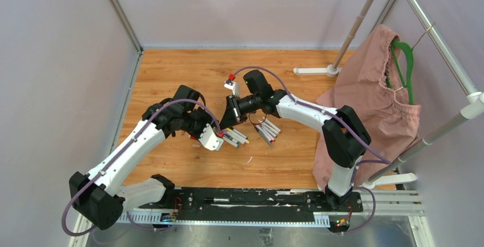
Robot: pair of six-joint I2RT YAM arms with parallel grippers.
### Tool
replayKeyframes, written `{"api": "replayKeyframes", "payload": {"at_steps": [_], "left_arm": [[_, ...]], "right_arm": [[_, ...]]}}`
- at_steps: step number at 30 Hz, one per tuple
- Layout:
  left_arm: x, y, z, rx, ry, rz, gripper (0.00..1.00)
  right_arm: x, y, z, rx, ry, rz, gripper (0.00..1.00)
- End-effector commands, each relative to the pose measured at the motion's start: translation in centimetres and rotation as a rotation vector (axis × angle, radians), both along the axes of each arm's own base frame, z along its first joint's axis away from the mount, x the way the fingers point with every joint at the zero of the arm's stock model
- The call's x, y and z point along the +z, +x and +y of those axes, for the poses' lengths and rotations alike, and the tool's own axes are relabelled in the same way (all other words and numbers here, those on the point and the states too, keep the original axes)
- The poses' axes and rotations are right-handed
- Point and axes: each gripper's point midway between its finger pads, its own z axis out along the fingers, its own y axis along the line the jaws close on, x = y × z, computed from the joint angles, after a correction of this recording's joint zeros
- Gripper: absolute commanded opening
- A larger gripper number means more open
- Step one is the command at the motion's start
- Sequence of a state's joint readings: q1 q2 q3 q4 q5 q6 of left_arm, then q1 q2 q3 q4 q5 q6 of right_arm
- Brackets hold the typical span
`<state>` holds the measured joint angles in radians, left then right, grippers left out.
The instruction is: Open the pen caps
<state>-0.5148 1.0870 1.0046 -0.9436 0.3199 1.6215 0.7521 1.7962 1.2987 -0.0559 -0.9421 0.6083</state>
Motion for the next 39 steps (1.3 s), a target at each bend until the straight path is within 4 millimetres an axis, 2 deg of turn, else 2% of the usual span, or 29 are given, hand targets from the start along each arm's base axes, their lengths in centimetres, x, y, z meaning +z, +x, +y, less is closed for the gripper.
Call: {"api": "replayKeyframes", "payload": {"at_steps": [1, 4, 9, 10, 13, 15, 17, 19, 23, 24, 28, 31, 34, 39], "left_arm": [[0.2, 0.9, 0.1, 0.013, 0.031, -0.022, 0.49], [0.1, 1.1, 0.2, 0.017, 0.043, -0.029, 0.41], [1.1, 1.8, 0.0, 0.054, 0.018, -0.045, 0.16], [1.2, 1.8, -0.1, 0.053, 0.012, -0.045, 0.12], [1.7, 1.8, -0.2, 0.043, 0.003, -0.057, 0.05], [1.8, 1.8, -0.2, 0.037, 0.004, -0.067, 0.03], [1.9, 1.8, -0.2, 0.031, 0.006, -0.071, 0.02], [2.0, 1.9, -0.2, 0.028, 0.008, -0.075, 0.02], [1.6, 2.0, 0.2, 0.025, 0.035, -0.087, 0.0], [1.4, 2.0, 0.4, 0.023, 0.048, -0.09, 0.0], [0.9, 2.9, 1.0, 0.059, 0.082, -0.112, 0.0], [0.6, 3.4, 1.5, 0.075, 0.104, -0.125, 0.0], [0.2, 4.1, 2.1, 0.099, 0.127, -0.14, 0.0], [-0.3, 5.7, 3.6, 0.166, 0.161, -0.143, 0.0]], "right_arm": [[3.2, -1.3, 0.8, 0.043, 0.097, 0.016, 0.0], [3.5, -1.5, 0.9, 0.051, 0.107, 0.014, 0.0], [3.0, -1.6, 0.9, 0.051, 0.096, 0.025, 0.01], [2.9, -1.7, 1.0, 0.053, 0.094, 0.026, 0.07], [2.6, -1.8, 1.2, 0.047, 0.078, 0.019, 0.34], [2.5, -1.7, 1.4, 0.044, 0.068, 0.008, 0.4], [2.3, -1.7, 1.7, 0.043, 0.062, 0.01, 0.42], [2.1, -1.7, 1.9, 0.041, 0.056, 0.016, 0.36], [1.9, -1.7, 1.8, 0.032, 0.052, 0.019, 0.02], [1.8, -1.7, 1.6, 0.026, 0.049, 0.022, 0.0], [1.0, -2.4, 0.3, 0.012, 0.027, 0.038, 0.0], [-0.8, -3.7, -1.1, 0.003, -0.007, 0.07, 0.0], [-1.7, -4.9, -2.4, -0.004, -0.025, 0.09, 0.0], [-2.1, -6.8, -4.4, -0.009, -0.05, 0.106, 0.0]]}}
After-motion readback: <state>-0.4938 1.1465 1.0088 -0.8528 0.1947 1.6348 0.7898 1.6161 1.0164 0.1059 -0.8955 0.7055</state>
